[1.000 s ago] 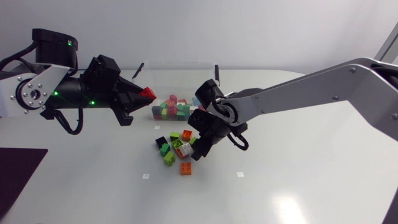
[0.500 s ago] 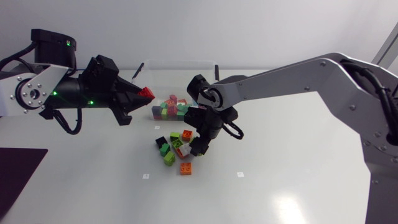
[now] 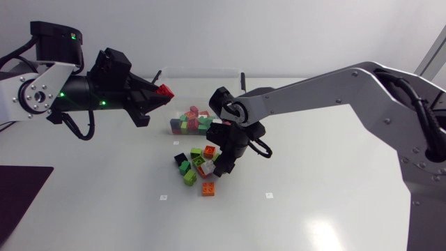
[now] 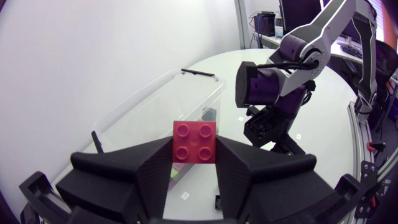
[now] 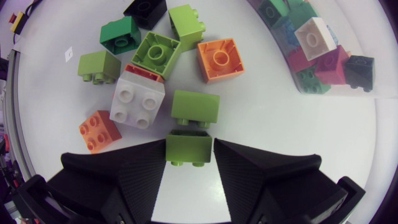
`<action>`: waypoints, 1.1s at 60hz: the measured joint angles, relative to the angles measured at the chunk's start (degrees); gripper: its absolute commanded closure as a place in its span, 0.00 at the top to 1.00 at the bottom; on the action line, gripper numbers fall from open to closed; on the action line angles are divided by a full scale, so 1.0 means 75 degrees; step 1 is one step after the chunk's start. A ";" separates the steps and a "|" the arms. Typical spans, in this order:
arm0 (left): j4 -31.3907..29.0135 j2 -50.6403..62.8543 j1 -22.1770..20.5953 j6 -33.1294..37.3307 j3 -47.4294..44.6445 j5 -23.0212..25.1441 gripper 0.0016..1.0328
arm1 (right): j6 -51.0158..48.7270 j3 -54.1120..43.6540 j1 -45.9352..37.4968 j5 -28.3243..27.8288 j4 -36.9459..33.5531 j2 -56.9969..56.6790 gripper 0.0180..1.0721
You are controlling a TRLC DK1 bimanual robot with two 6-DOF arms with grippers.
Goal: Place the duplo bricks in the container
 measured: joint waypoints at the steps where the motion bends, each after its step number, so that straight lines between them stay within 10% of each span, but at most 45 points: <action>1: 0.0017 0.0041 0.0000 -0.0023 0.0026 0.0000 0.19 | 0.0000 -0.0003 0.0006 -0.0003 0.0012 0.0000 0.34; 38: 0.0737 0.2273 0.0052 -0.1408 0.1818 -0.0603 0.25 | 0.0006 -0.0373 -0.0026 0.0000 -0.0073 -0.1961 0.33; 44: 0.0737 0.2745 0.0122 -0.1620 0.2206 -0.0670 0.39 | 0.0038 -0.0373 -0.0093 0.0003 -0.0076 -0.2253 0.33; 51: 0.0746 0.3112 0.0122 -0.1789 0.2524 -0.0848 0.85 | 0.0067 -0.0364 -0.0178 -0.0003 -0.0096 -0.2492 0.33; 66: 0.0918 0.3095 0.0175 -0.1880 0.2521 -0.1014 0.95 | 0.0280 -0.0041 -0.0434 -0.0035 0.0047 -0.2731 0.33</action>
